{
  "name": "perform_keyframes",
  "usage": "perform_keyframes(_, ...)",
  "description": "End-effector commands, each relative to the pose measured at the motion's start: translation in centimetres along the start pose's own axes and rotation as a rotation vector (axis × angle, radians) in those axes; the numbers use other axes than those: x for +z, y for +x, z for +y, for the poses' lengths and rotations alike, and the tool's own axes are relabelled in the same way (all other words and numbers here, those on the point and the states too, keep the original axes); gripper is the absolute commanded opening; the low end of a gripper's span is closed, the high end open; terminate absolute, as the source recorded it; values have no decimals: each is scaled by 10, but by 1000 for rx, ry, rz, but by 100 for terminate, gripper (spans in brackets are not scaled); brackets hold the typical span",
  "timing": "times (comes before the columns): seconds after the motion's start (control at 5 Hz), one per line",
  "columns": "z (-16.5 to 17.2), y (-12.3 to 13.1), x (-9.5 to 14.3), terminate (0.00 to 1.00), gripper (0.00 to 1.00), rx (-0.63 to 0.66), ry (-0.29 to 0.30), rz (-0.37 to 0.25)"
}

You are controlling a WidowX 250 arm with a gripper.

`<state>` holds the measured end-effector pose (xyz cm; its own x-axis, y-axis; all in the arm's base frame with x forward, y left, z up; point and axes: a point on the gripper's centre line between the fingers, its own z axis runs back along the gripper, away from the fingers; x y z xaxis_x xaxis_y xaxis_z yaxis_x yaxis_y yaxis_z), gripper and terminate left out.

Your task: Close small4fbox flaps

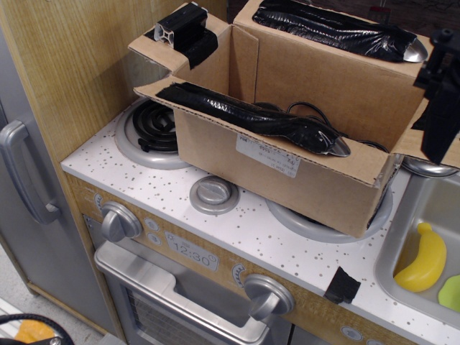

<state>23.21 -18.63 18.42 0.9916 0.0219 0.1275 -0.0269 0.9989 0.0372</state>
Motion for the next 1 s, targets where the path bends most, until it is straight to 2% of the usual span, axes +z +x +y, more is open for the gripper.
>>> perform_keyframes(0.0,0,0,0,0,100,0,0,0)
perform_keyframes(0.4,-45,17,-11,0,100,-25,-101,-73)
perform_keyframes(0.6,-66,29,-19,0,100,-52,-133,-105)
perform_keyframes(0.8,-74,42,-30,0,100,-94,-146,-128)
